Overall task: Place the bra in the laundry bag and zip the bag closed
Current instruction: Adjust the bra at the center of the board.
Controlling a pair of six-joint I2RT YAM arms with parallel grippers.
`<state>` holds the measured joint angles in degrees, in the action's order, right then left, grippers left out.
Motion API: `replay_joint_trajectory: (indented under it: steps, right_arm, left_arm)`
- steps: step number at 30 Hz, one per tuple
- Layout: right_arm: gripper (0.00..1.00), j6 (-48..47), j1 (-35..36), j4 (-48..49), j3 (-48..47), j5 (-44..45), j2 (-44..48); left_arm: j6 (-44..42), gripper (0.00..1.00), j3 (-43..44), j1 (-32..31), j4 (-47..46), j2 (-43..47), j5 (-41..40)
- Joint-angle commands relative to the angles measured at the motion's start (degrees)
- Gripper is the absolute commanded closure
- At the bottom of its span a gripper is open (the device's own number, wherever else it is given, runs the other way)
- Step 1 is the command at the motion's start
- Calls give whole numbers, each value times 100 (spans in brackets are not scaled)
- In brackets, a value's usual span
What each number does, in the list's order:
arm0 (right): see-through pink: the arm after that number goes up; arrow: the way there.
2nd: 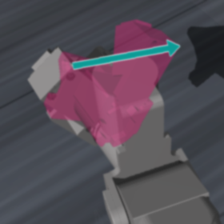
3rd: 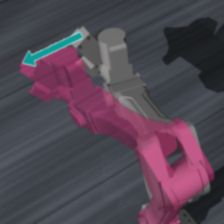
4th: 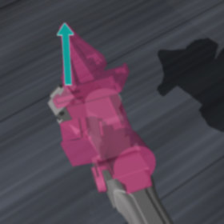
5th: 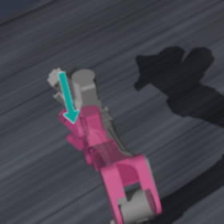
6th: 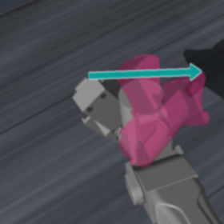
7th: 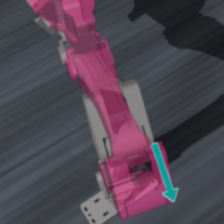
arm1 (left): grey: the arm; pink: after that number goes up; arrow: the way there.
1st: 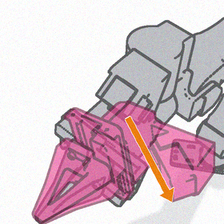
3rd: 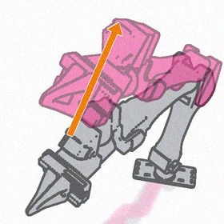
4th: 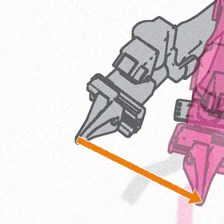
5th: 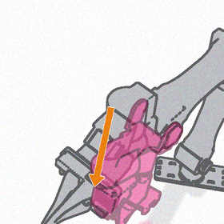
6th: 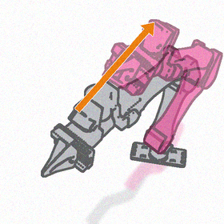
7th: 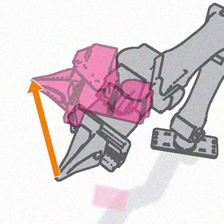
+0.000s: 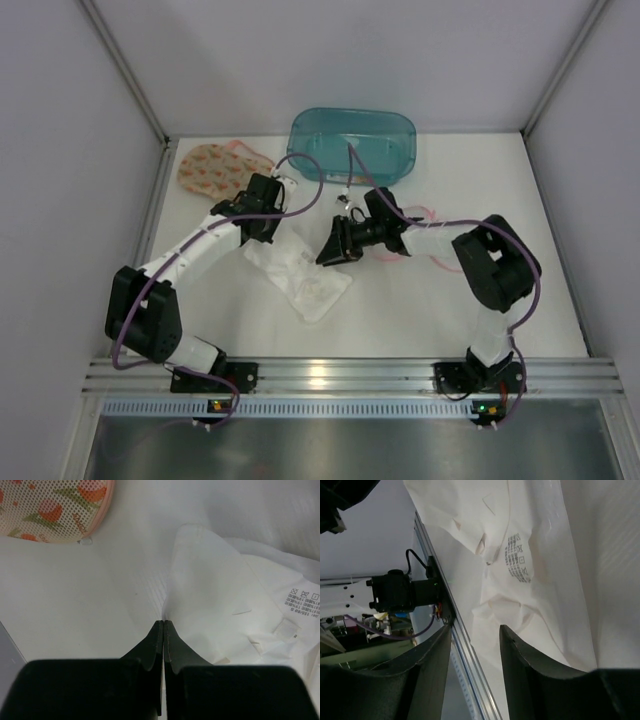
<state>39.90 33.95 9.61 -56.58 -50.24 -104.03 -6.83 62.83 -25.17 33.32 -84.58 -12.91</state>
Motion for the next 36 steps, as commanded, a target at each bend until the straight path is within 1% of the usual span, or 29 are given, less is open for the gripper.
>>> replay_joint_trajectory:
  steps: [1, 4, 6, 7, 10, 11, 13, 14, 16, 17, 20, 22, 26, 27, 32, 36]
  right_arm:
    - [56, 483, 331, 884, -538, 111, -363]
    - [58, 510, 471, 859, -793, 251, -750]
    - [61, 597, 507, 894, -968, 304, -952]
    - [63, 798, 533, 1111, -1004, 321, -1118]
    - [76, 1290, 551, 1656, -1013, 427, -1400]
    - [80, 1336, 568, 1659, -1065, 453, -1471]
    - [82, 1362, 612, 1624, -1084, 541, -1611]
    - [86, 1363, 612, 1615, -1075, 567, -1655]
    - [88, 1415, 630, 1623, -1083, 612, -1743]
    - [91, 1415, 630, 1632, -1092, 620, -1752]
    - [92, 1389, 639, 1562, -1206, 568, -1700]
    - [93, 1214, 604, 1290, -1329, 559, -1507]
    - [92, 950, 568, 807, -1470, 752, -1182]
    - [92, 897, 568, 597, -1514, 770, -1181]
    - [93, 835, 568, 341, -1646, 858, -1444]
    - [94, 503, 586, 42, -1725, 858, -1515]
  left_arm:
    - [-117, 100, 291, 3, -274, 257, 34]
    - [-126, 100, 344, 3, -282, 301, 69]
    - [-134, 100, 344, -6, -274, 336, 121]
    - [-143, 100, 353, -6, -273, 345, 148]
    - [-161, 100, 318, -6, -282, 415, 244]
    - [-178, 100, 309, -14, -282, 424, 262]
    - [-196, 100, 283, -14, -273, 494, 315]
    - [-205, 100, 283, -23, -273, 529, 332]
    - [-213, 100, 248, -49, -274, 635, 411]
    - [-222, 100, 247, -67, -265, 670, 464]
    - [-222, 100, 160, -268, -265, 802, 403]
    - [-214, 100, 90, -357, -238, 855, 333]
    - [-144, 100, -7, -743, -212, 943, 157]
    - [-108, 100, -25, -814, -203, 952, 157]
    - [32, 100, -113, -1287, -177, 943, 34]
    - [76, 100, -218, -1508, -177, 873, -220]
